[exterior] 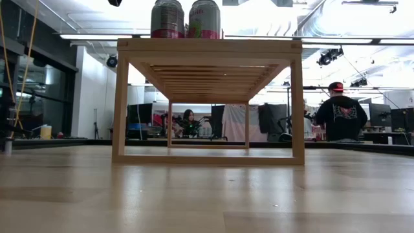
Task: Place canned beverage on shelf
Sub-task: Put the top green soda can on the shelf
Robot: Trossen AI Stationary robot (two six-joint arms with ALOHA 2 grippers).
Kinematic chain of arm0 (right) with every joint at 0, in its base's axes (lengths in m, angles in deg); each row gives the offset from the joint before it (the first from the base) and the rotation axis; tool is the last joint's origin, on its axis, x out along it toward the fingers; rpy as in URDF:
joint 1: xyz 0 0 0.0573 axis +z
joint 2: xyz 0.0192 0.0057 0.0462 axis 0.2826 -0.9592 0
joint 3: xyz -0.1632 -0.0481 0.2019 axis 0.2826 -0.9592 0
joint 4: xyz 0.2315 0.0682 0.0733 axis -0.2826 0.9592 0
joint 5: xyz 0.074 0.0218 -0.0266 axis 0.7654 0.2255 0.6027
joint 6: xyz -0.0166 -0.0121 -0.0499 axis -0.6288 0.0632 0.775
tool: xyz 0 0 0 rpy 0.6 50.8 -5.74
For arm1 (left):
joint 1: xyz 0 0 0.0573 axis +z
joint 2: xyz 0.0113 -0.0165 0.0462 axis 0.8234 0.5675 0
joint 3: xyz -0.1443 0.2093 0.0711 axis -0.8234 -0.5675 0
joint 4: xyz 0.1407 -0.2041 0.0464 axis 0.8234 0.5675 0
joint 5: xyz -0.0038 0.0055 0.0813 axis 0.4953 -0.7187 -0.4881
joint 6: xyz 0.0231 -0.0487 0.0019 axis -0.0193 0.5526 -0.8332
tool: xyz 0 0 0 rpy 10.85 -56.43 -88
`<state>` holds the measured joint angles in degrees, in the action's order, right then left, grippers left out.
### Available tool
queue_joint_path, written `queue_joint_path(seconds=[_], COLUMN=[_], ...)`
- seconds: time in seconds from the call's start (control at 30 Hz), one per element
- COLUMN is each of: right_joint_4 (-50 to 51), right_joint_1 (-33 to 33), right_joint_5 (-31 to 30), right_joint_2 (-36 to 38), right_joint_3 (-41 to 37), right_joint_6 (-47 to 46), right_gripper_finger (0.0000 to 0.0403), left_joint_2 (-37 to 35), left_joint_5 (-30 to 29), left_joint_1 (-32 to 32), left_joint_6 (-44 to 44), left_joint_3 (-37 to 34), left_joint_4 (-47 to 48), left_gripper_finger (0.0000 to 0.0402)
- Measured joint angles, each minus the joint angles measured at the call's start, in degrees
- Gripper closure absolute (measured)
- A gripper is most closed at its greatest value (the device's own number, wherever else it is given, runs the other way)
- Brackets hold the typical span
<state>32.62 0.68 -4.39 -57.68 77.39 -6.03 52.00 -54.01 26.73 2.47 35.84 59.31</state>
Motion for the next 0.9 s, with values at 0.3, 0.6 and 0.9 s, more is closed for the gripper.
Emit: queue_joint_path(seconds=[0.3,0.6,0.9], right_joint_4=[1.3,1.1,-13.2], right_joint_1=[4.3,4.7,6.3], right_joint_5=[-3.9,-6.1,-5.6], right_joint_2=[0.0,6.9,32.8], right_joint_3=[0.0,-9.6,-46.1], right_joint_6=[-5.0,-10.1,-32.7], right_gripper_finger=[0.0015,0.0016,0.0016], left_joint_2=[0.0,0.0,0.0], left_joint_5=[3.7,4.8,1.8], left_joint_1=[2.2,2.6,1.5], left_joint_6=[-3.7,-3.3,-1.8], left_joint_3=[0.0,0.0,-4.6], left_joint_4=[-3.2,-4.4,-13.2], left_gripper_finger=[0.0122,0.0122,0.0122])
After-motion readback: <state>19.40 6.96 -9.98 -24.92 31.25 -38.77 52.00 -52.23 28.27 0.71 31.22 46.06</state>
